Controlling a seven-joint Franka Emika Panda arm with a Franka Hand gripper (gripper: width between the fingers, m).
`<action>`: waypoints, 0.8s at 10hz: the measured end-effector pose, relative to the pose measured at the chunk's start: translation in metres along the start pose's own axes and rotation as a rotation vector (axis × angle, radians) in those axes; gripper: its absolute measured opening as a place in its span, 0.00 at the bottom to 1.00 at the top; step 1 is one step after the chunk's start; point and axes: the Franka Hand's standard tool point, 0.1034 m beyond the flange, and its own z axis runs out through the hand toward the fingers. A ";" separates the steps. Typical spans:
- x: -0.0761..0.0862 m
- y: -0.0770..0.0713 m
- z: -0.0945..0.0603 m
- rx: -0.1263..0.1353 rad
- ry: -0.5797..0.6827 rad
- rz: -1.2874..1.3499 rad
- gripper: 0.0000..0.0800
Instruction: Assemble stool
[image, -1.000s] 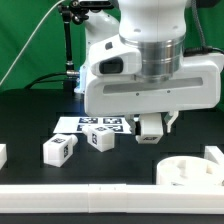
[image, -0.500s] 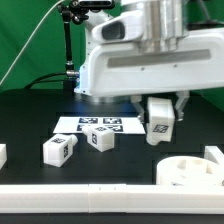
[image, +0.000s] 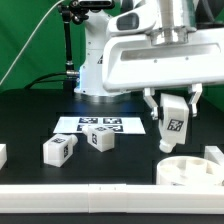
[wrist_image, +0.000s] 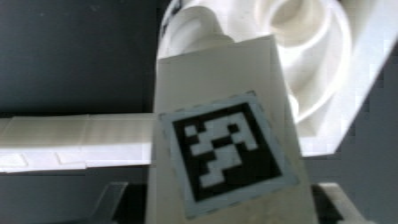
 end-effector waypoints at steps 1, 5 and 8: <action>0.004 0.000 0.001 0.015 0.016 0.013 0.41; 0.001 -0.002 0.003 0.019 0.008 0.012 0.41; 0.006 -0.010 0.012 0.038 0.011 -0.002 0.41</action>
Offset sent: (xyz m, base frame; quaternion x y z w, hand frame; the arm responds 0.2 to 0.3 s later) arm 0.0000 0.0000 0.0000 0.0000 0.0000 0.0000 1.0000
